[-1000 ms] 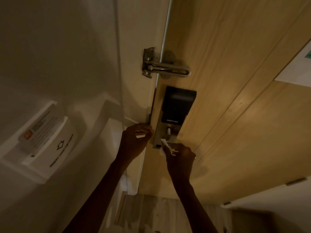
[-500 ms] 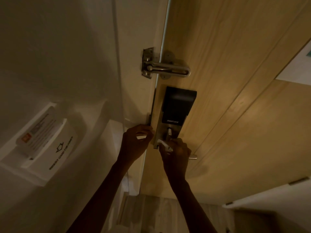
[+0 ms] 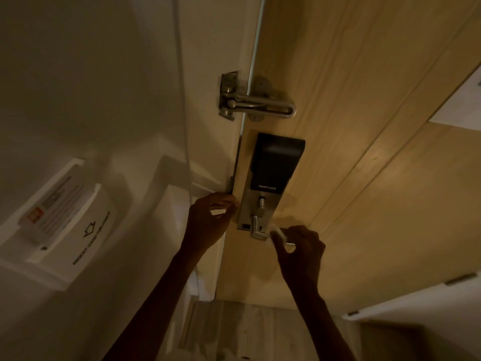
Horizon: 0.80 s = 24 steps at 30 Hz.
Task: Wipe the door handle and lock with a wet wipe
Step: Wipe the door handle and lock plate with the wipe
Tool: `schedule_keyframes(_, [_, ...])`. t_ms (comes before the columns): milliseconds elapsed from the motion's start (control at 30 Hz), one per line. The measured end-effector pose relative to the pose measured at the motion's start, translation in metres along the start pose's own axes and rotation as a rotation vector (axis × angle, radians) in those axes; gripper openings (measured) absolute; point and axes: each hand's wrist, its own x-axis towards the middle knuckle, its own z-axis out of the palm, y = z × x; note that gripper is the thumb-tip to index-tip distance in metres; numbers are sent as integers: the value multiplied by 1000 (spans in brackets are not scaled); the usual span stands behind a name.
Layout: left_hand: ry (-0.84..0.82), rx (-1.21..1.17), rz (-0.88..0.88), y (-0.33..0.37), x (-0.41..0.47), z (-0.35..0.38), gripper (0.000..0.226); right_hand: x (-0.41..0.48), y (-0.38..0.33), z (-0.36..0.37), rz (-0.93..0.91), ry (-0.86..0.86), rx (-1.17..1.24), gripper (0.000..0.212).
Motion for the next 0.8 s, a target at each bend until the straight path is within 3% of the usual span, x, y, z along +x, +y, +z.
schedule_keyframes(267, [-33, 67, 76, 0, 0, -1, 18, 9, -41, 14, -21, -194, -168, 42])
schedule_keyframes(400, [-32, 61, 51, 3, -1, 0, 16, 26, -15, 1, -67, -428, -262, 40])
schedule_keyframes(467, [-30, 68, 57, 3, -1, 0, 16, 36, -3, -3, 4, -476, -205, 43])
schedule_keyframes(633, [-44, 71, 57, 4, 0, -1, 19, 24, -35, 12, -153, -430, -132, 21])
schedule_keyframes(700, [-48, 73, 68, 5, 0, -2, 18, 27, -23, 7, -164, -460, -66, 33])
schedule_keyframes(800, [-45, 81, 74, 8, -1, -2, 16, 30, 21, -18, -24, -506, 7, 53])
